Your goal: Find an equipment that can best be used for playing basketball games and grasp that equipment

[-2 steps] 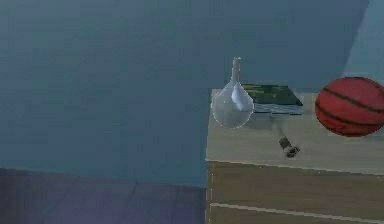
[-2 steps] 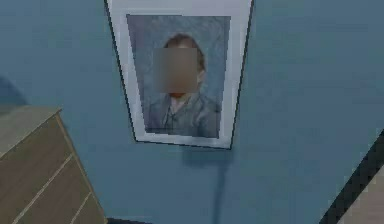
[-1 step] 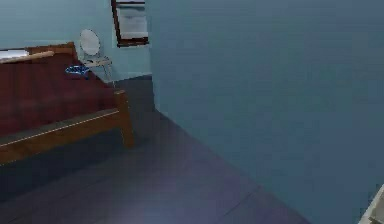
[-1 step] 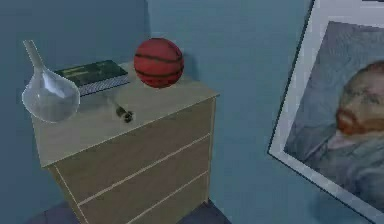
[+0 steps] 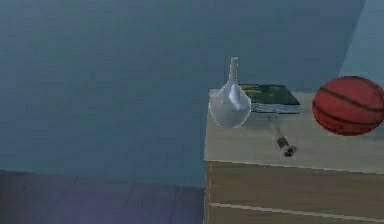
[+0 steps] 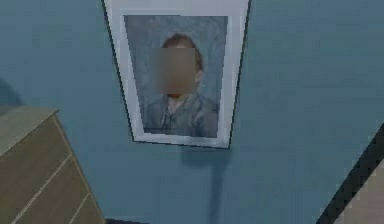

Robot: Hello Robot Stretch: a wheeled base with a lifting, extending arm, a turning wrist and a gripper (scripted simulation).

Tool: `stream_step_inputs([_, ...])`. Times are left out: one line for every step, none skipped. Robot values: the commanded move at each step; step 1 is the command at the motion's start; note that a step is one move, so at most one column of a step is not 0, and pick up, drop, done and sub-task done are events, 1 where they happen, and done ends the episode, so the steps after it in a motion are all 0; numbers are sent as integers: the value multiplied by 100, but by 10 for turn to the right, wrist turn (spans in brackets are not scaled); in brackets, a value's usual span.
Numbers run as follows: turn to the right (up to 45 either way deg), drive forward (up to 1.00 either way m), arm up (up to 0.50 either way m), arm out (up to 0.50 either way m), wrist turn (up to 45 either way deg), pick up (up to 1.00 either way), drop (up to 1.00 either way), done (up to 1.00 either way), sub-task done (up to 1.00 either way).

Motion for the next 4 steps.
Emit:
stream_step_inputs([450,0,0,0,0,0,0,0,0])
stream_step_inputs([0,45,0,0,0,0,0,0,0])
stream_step_inputs([-450,0,0,0,0,0,0,0,0])
stream_step_inputs([-450,0,0,0,0,0,0,0,0])
